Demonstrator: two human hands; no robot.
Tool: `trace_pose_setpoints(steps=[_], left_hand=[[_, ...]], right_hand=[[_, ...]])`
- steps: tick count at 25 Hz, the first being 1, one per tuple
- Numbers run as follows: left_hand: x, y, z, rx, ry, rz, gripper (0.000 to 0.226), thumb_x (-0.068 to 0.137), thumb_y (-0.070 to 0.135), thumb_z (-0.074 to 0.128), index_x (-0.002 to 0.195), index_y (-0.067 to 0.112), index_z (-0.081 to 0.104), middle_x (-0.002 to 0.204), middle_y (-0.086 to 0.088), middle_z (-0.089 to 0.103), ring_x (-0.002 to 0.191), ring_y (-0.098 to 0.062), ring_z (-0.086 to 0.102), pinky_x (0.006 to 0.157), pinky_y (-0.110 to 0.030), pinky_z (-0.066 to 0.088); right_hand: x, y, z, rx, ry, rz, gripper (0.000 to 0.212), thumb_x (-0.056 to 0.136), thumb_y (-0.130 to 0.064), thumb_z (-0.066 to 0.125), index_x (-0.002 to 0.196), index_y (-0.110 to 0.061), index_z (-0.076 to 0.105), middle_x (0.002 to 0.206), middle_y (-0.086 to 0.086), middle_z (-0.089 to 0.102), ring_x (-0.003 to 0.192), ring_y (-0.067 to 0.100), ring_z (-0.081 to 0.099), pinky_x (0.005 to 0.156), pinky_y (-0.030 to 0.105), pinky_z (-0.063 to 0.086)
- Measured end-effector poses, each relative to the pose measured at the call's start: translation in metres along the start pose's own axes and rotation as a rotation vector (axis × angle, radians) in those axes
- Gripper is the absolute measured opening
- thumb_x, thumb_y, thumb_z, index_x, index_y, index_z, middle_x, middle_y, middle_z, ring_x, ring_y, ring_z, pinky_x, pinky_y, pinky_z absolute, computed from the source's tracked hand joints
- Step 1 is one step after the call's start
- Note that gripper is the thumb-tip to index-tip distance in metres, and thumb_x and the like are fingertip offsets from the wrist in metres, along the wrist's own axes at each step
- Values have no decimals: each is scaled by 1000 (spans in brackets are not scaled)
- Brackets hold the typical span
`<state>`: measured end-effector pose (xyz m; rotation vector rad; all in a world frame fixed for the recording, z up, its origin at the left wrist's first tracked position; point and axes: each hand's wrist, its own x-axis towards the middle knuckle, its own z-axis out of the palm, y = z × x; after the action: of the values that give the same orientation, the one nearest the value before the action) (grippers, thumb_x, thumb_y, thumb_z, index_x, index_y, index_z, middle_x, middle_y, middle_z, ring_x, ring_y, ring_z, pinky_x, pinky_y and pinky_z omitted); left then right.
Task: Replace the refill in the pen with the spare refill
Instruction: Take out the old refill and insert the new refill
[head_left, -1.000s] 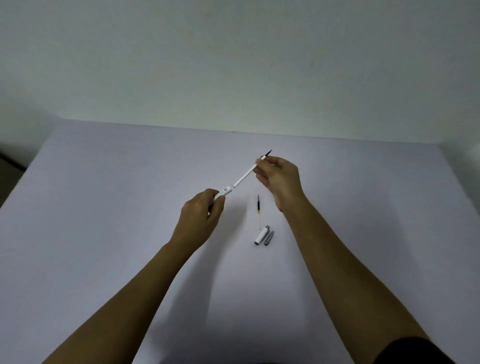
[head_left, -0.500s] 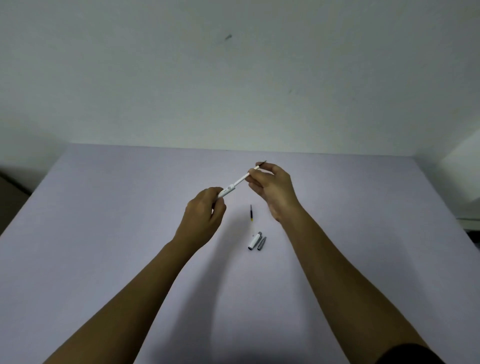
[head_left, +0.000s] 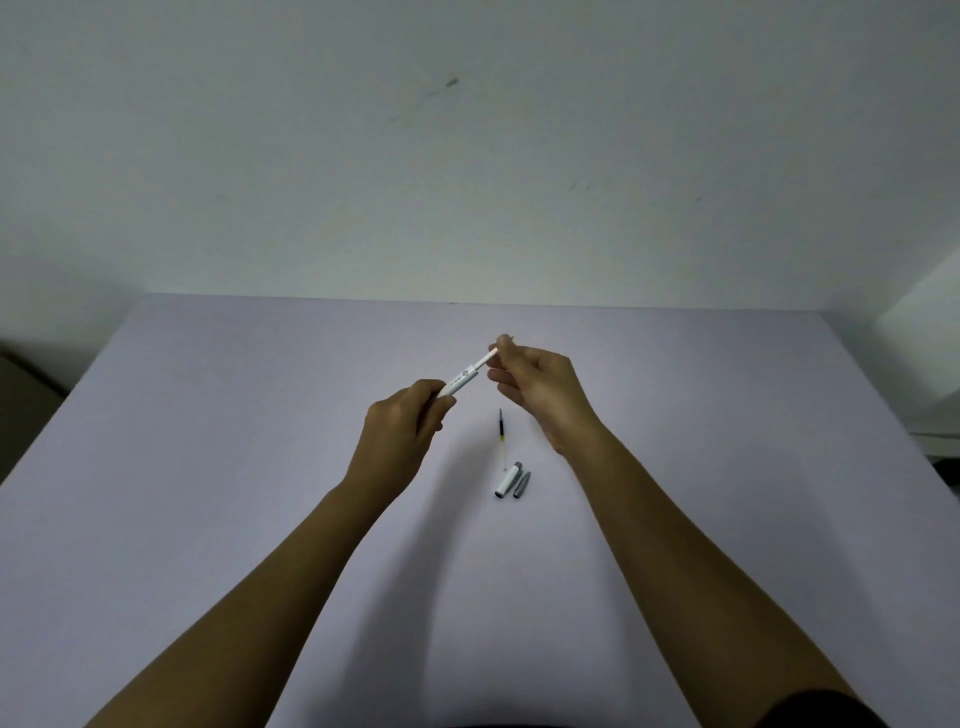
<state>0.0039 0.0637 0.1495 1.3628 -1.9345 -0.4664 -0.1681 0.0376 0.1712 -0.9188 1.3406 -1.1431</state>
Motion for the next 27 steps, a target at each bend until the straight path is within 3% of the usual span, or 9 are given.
trace_pose_setpoints(steps=[3,6,9,11,17,24,27], left_hand=[[1,-3,2,-27,-6,-39,15,92,19,53,100,8,61,72,-6,66,60,-13,60,62,-29,49],[1,-8,5,-48,-16,-74,14,92,20,53,99,10,61,69,-1,63,58,-4,58,61,-25,48],[1,-19,10,-72,-43,-120,13,92,20,54,98,12,62,68,-1,64,59,-1,58,62,-26,49],[1,-27,14,-62,-65,-140,12,92,20,54,97,13,62,68,-1,64,58,-2,59,63,-29,51],[4,-43,20,-64,-85,-181,11,91,19,55,97,12,62,68,-5,65,60,-2,61,63,-33,54],[4,-46,22,-58,-91,-164,11,92,19,54,96,13,62,68,-4,65,60,-3,61,62,-33,53],[1,-45,20,-59,-88,-174,11,92,20,54,96,14,62,69,-3,65,61,-2,61,63,-32,53]], right_hand=[[12,24,-16,-70,164,-1,24,86,-47,57,78,-28,68,83,-8,71,87,10,70,77,23,56],[20,73,-39,-460,244,67,22,88,-32,58,91,-14,69,92,6,73,96,23,67,91,36,52],[18,123,-52,-731,244,152,22,89,-21,59,101,-6,69,104,13,72,101,27,65,86,25,46],[18,146,-54,-806,241,210,22,88,-20,60,101,-5,68,108,13,72,103,27,64,84,26,45],[29,171,-49,-886,239,296,22,86,-22,62,97,-4,67,104,13,72,101,28,64,82,28,47],[37,164,-53,-893,203,402,17,76,-19,68,85,-5,72,95,11,74,91,26,67,70,26,47],[41,136,-57,-627,260,345,12,78,-18,66,82,-11,74,91,11,74,89,26,68,74,28,52]])
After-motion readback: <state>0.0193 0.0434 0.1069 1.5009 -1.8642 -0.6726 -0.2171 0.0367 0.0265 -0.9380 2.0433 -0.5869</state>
